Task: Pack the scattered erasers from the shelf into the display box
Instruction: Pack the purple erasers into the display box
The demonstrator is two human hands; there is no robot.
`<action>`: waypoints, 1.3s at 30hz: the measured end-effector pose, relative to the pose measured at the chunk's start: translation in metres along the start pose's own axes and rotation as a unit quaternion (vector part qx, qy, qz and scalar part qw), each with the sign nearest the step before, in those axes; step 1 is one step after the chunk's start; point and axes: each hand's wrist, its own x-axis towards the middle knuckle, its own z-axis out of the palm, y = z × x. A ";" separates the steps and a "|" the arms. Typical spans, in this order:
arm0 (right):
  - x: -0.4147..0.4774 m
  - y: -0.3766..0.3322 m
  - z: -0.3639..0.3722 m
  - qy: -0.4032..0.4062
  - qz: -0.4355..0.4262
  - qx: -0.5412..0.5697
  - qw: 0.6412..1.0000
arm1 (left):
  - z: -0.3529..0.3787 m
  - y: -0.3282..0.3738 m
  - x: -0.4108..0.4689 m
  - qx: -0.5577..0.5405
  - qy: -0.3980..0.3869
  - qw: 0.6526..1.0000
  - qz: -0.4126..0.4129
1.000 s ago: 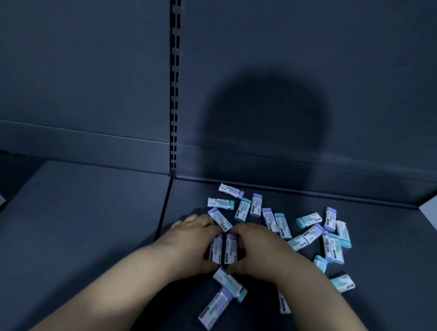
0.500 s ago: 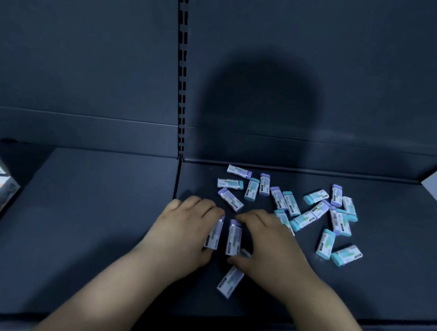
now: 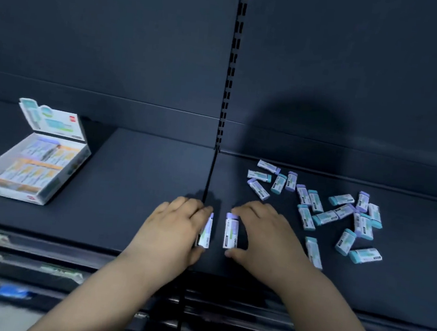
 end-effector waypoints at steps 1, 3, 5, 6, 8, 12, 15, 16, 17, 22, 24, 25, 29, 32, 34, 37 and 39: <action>0.002 -0.007 0.002 0.000 -0.003 0.000 1.000 | -0.001 -0.007 -0.005 -0.003 0.001 1.000 0.001; 0.007 -0.026 0.006 0.003 -0.006 0.001 1.000 | -0.001 -0.025 -0.014 -0.012 0.003 1.000 0.003; 0.020 -0.051 0.011 0.006 -0.006 0.006 1.000 | -0.003 -0.050 -0.023 -0.023 0.011 1.000 0.005; 0.027 -0.064 0.015 0.007 -0.005 0.011 1.000 | -0.006 -0.064 -0.027 -0.025 0.015 1.000 0.006; 0.042 -0.092 0.020 0.014 -0.003 0.025 1.000 | -0.010 -0.093 -0.031 -0.031 0.030 0.999 0.011; 0.085 -0.152 0.032 0.038 0.015 0.052 0.998 | -0.019 -0.169 -0.036 -0.060 0.039 0.997 0.035; 0.116 -0.196 0.041 0.050 0.034 0.067 0.996 | -0.029 -0.227 -0.041 -0.038 0.035 0.998 0.038; 0.125 -0.208 0.044 0.051 0.040 0.075 0.995 | -0.032 -0.243 -0.043 -0.034 0.032 0.998 0.036; 0.131 -0.217 0.046 0.051 0.044 0.081 0.994 | -0.034 -0.256 -0.045 -0.035 0.032 0.998 0.031; 0.158 -0.244 0.050 0.042 0.055 0.087 0.994 | -0.038 -0.305 -0.047 -0.024 -0.011 1.000 0.011; 0.167 -0.247 0.050 0.038 0.055 0.084 0.994 | -0.037 -0.314 -0.045 -0.019 -0.024 1.000 -0.007; 0.172 -0.247 0.050 0.040 0.050 0.083 0.994 | -0.039 -0.316 -0.043 -0.023 -0.027 0.999 -0.014; 0.188 -0.248 0.049 0.046 0.018 0.074 0.996 | -0.043 -0.322 -0.039 -0.033 -0.043 0.997 -0.046; 0.200 -0.251 0.050 0.035 -0.006 0.070 0.997 | -0.038 -0.333 -0.041 -0.021 -0.041 0.997 -0.060; 0.209 -0.256 0.052 0.023 -0.017 0.061 0.998 | -0.041 -0.334 -0.040 -0.037 -0.064 0.996 -0.056; 0.221 -0.261 0.057 0.026 -0.024 0.042 0.998 | -0.033 -0.340 -0.036 -0.051 -0.037 0.997 -0.052; 0.228 -0.265 0.062 0.031 -0.022 0.031 0.999 | -0.030 -0.345 -0.033 -0.051 -0.053 0.997 -0.036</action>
